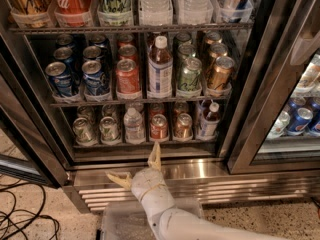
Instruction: Pick water bottle from bottom shelf of fridge
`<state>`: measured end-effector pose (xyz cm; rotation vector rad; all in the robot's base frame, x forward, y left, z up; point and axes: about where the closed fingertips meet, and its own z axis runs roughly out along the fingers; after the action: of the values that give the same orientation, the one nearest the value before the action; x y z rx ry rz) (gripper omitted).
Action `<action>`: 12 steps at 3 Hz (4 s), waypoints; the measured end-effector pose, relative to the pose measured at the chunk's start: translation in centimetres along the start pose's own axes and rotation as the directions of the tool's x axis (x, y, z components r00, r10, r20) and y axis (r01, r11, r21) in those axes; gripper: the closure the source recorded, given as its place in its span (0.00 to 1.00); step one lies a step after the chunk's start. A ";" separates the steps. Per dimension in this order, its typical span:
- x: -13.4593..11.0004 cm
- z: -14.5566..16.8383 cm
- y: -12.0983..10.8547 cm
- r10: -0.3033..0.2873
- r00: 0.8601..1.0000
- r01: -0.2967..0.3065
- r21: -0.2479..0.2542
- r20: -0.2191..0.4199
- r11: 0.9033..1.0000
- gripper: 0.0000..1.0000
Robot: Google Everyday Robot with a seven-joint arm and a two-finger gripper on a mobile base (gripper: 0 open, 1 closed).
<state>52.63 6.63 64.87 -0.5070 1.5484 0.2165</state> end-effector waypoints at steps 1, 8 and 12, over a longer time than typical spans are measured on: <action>0.4 0.3 -0.8 0.013 1.000 -0.013 0.050 -0.015 0.999 0.00; 1.6 6.1 0.0 0.039 0.999 -0.039 0.008 0.030 0.999 0.22; 0.2 8.4 -1.4 0.032 0.999 -0.036 0.100 0.036 0.994 0.23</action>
Offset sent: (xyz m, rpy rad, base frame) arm 0.0240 0.0285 -0.0200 0.0235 0.0256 0.0507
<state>60.81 9.05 64.44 -0.3958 1.5274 0.1712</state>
